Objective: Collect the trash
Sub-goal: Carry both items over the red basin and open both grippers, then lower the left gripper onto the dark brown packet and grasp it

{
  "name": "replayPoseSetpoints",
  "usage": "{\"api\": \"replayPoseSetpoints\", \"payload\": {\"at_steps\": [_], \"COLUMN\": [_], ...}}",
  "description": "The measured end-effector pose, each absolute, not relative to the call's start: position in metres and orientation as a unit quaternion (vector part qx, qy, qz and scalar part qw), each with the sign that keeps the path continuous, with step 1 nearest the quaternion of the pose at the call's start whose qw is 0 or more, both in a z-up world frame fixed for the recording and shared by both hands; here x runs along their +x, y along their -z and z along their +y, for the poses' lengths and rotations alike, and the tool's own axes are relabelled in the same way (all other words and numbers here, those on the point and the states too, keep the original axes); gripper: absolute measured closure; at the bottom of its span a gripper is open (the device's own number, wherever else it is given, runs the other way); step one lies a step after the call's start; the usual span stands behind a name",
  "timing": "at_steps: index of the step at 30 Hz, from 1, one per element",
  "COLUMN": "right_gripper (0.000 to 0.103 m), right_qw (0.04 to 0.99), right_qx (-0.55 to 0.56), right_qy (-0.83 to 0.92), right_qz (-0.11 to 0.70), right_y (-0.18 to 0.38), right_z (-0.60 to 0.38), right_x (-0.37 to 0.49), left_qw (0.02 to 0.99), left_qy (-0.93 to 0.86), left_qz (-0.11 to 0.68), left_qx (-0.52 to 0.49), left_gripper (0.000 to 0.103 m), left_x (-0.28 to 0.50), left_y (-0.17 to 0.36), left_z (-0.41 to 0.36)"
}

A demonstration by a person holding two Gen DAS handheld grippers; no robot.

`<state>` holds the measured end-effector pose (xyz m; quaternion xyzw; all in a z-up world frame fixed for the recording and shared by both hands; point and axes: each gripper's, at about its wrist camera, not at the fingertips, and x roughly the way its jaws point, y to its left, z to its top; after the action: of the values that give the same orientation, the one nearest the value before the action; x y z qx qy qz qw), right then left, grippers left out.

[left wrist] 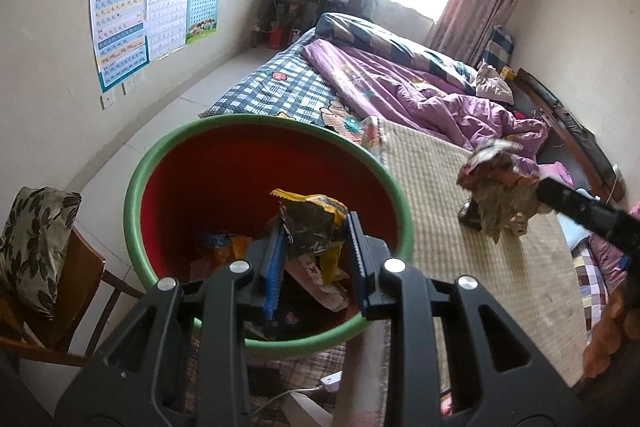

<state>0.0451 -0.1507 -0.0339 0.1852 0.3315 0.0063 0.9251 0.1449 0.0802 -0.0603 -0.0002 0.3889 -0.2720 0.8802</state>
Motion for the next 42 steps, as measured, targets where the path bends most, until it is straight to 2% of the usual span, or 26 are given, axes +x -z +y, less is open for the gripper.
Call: {"api": "replayPoseSetpoints", "payload": {"at_steps": [8, 19, 21, 22, 24, 26, 32, 37, 42], "right_gripper": [0.083, 0.082, 0.080, 0.075, 0.067, 0.057, 0.048, 0.047, 0.047], "right_qw": [0.933, 0.918, 0.917, 0.916, 0.916, 0.917, 0.924, 0.928, 0.914], "right_qx": [0.152, 0.154, 0.154, 0.155, 0.160, 0.164, 0.170, 0.179, 0.200], "right_qy": [-0.056, -0.090, -0.094, -0.097, -0.103, -0.105, -0.085, -0.004, 0.108], "right_qz": [0.320, 0.355, 0.356, 0.356, 0.352, 0.348, 0.332, 0.327, 0.337], "right_y": [0.024, 0.044, 0.045, 0.046, 0.046, 0.045, 0.037, 0.040, 0.064], "right_z": [-0.119, -0.096, -0.096, -0.095, -0.096, -0.097, -0.126, -0.188, -0.261], "right_x": [0.071, 0.104, 0.106, 0.107, 0.108, 0.107, 0.090, 0.058, 0.010], "left_qw": [0.875, 0.878, 0.879, 0.880, 0.882, 0.885, 0.893, 0.894, 0.875], "left_qy": [0.267, 0.242, 0.238, 0.236, 0.233, 0.229, 0.224, 0.266, 0.335], "left_qz": [0.404, 0.414, 0.413, 0.412, 0.410, 0.406, 0.391, 0.361, 0.349], "left_qx": [0.012, 0.013, 0.011, 0.010, 0.009, 0.007, 0.001, -0.005, 0.016], "left_gripper": [0.076, 0.074, 0.066, 0.064, 0.050, 0.044, 0.043, 0.042, 0.032], "left_x": [0.156, 0.165, 0.165, 0.167, 0.168, 0.168, 0.164, 0.151, 0.136], "left_y": [0.077, 0.089, 0.090, 0.090, 0.090, 0.089, 0.077, 0.052, 0.040], "left_z": [0.077, 0.087, 0.090, 0.091, 0.094, 0.095, 0.092, 0.068, 0.016]}}
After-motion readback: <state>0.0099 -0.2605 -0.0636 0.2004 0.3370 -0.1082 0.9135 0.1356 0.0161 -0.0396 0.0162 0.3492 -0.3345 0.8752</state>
